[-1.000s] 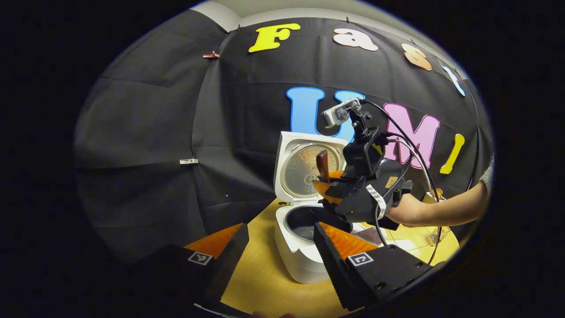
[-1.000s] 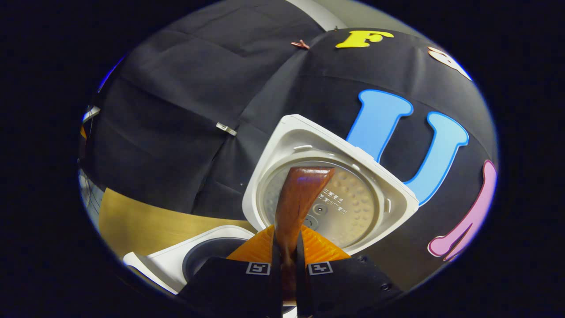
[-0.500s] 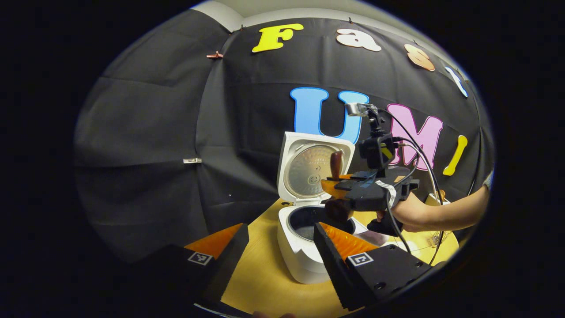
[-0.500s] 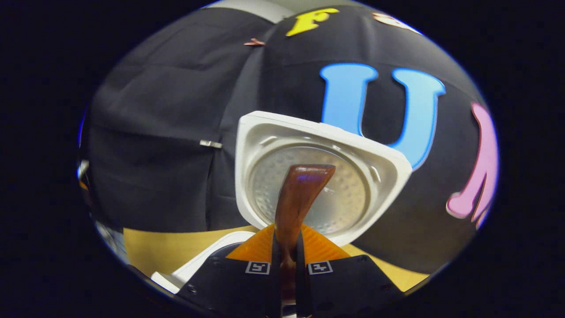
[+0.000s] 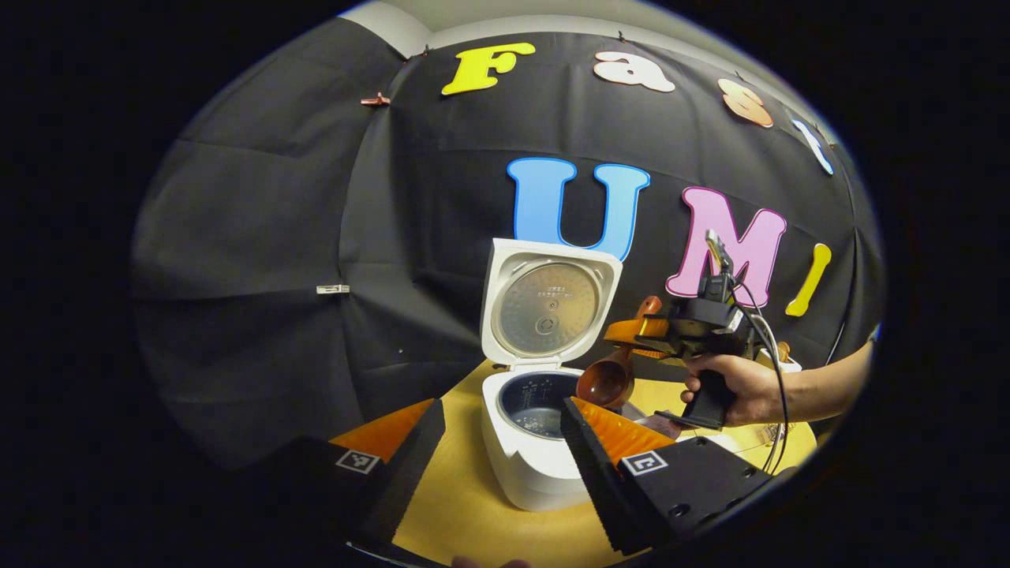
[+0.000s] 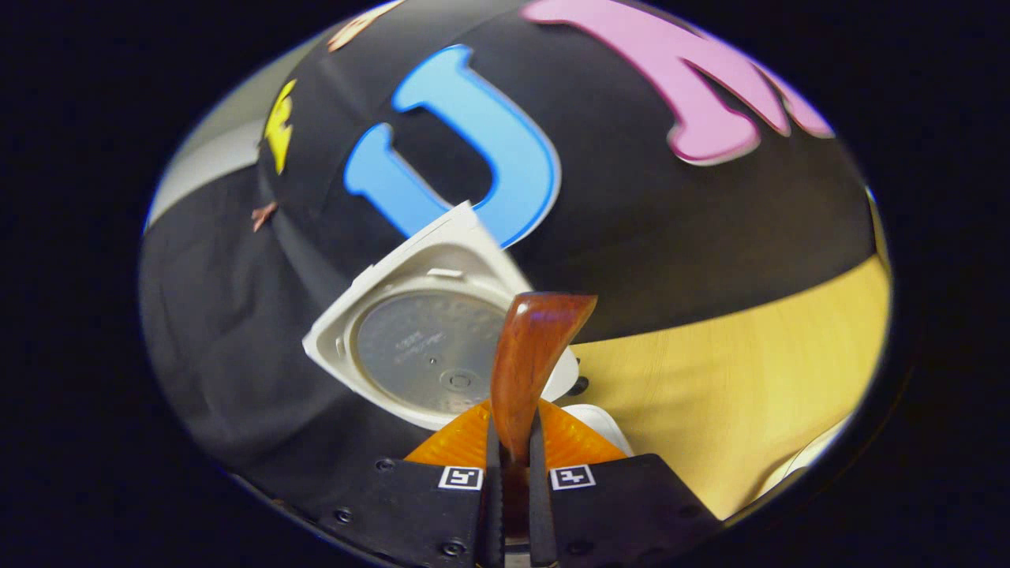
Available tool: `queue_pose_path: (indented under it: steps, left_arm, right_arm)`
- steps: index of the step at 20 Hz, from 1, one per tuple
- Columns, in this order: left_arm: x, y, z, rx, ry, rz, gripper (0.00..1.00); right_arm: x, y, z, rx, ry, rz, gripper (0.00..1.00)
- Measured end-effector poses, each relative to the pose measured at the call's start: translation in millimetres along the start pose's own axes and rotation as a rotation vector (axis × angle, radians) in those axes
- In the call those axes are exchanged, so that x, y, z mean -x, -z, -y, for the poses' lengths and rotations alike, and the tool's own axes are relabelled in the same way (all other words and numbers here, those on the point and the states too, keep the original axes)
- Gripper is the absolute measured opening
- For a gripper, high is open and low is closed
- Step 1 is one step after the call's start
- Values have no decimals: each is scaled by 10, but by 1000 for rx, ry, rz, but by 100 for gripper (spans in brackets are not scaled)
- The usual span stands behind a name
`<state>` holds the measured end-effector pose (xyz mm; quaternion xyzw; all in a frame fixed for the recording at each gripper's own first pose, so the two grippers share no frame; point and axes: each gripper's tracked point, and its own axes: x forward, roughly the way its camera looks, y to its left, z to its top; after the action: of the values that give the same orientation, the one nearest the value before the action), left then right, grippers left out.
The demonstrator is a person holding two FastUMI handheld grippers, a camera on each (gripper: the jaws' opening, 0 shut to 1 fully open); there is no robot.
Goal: Close the left gripper, press the button to open the rice cooker; take a wooden spoon from the chopstick holder with the right hand, scoop a spoonful of rice and pour it into the rice cooker, then put the wooden spoon back into the chopstick holder.
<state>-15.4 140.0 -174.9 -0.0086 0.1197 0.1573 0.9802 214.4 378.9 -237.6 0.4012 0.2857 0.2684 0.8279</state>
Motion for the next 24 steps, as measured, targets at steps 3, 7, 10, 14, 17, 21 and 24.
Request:
queue_pose_path:
  steps: [3,7,10,14,17,21,24]
  left_arm:
    - [-15,-26,145,-17,20,1,95]
    - [-25,-54,366,-29,51,3,95]
    - [-40,-70,535,-40,76,2,95]
    - [-103,-99,764,-49,111,1,95]
    - [-159,-78,919,-47,132,-12,95]
    - [-214,-85,1125,-57,165,-26,95]
    - [-243,-108,1238,-69,178,-39,95]
  right_arm:
    - [171,-225,239,-180,18,34,16]
    - [554,-647,426,-205,23,111,16]
    - [883,-1069,712,-250,35,201,16]
    - [1500,-1611,1408,-242,123,322,16]
    - [2058,-1927,2022,-229,221,395,16]
    - [2689,-2145,2775,-177,361,448,16]
    - [3134,-2093,3360,-137,465,458,16]
